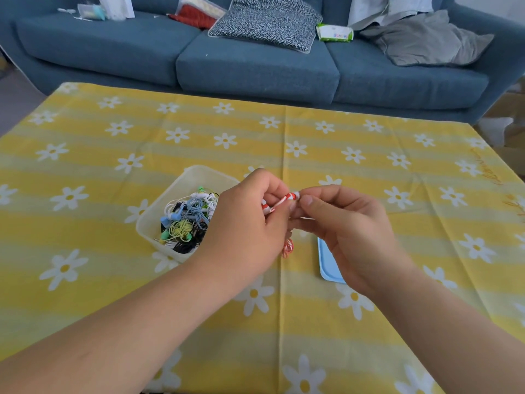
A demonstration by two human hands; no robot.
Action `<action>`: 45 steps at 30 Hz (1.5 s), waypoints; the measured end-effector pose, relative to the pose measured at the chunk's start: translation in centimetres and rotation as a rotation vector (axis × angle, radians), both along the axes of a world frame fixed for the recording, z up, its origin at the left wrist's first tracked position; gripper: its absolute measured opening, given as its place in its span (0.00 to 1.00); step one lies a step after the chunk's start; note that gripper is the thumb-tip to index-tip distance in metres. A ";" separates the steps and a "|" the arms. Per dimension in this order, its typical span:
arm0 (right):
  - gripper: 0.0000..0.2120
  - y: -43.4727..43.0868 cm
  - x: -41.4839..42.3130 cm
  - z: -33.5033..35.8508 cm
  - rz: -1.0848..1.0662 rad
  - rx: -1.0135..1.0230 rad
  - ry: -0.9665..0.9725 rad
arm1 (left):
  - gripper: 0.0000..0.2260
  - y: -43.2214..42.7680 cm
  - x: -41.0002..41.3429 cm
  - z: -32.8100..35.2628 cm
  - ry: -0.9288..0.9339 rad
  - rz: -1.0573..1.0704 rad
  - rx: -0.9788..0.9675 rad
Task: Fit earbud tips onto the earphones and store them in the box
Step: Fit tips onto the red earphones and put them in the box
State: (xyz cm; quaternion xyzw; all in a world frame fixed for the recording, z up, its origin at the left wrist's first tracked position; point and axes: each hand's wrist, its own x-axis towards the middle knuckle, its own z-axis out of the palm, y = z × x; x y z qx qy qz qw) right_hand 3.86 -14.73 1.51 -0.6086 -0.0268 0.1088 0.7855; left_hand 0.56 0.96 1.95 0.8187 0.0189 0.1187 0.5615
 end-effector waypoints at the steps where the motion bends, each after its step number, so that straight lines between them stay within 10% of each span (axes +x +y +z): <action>1: 0.06 -0.1 0.1 0.0 0.002 -0.007 0.011 | 0.04 0.0 0.0 -0.1 0.016 -0.009 -0.003; 40: 0.38 -1.4 -1.3 -1.0 0.174 -0.582 -0.147 | 0.07 -1.5 1.3 0.8 0.168 -0.028 -0.366; 45: 0.09 -2.3 -0.9 -1.2 0.220 -0.516 -0.064 | 0.06 -1.3 1.7 2.1 0.238 -0.078 -0.593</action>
